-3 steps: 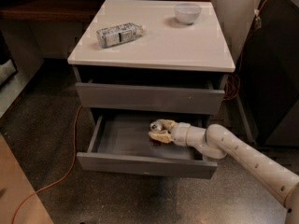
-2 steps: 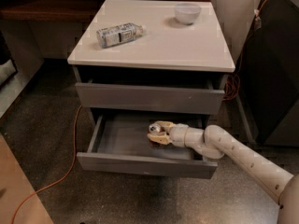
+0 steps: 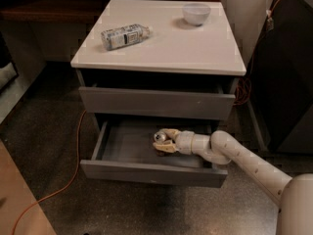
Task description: Place coke can into middle drawer
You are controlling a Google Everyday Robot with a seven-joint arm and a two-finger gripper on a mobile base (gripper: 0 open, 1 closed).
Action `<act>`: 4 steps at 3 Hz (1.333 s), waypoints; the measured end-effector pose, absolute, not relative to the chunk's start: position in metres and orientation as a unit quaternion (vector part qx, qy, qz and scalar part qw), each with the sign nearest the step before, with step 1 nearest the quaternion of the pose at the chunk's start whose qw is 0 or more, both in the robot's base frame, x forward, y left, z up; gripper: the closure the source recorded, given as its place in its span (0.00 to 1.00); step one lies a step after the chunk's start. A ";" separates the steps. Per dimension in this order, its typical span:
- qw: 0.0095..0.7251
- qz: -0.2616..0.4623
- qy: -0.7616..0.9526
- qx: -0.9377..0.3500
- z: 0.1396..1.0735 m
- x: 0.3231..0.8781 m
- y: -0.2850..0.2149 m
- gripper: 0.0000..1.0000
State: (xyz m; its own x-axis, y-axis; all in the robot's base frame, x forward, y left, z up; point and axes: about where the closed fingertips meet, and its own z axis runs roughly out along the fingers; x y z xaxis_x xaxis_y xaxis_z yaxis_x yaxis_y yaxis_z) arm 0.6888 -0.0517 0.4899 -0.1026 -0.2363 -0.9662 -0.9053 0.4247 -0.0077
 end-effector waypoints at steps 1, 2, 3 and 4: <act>0.514 0.329 0.654 -0.447 0.476 0.698 -0.047 0.77; 0.509 0.342 0.646 -0.454 0.467 0.703 -0.042 0.52; 0.505 0.353 0.642 -0.457 0.459 0.706 -0.039 0.28; 0.505 0.355 0.640 -0.458 0.459 0.706 -0.036 0.07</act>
Offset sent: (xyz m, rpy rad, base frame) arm 0.0210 0.0075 -0.0322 0.0139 -0.0151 0.1049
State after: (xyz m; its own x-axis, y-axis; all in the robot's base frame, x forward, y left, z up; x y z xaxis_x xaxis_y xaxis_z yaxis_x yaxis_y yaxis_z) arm 0.7059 -0.0363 0.4588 -0.0720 -0.2277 -0.9711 -0.9442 0.3294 -0.0072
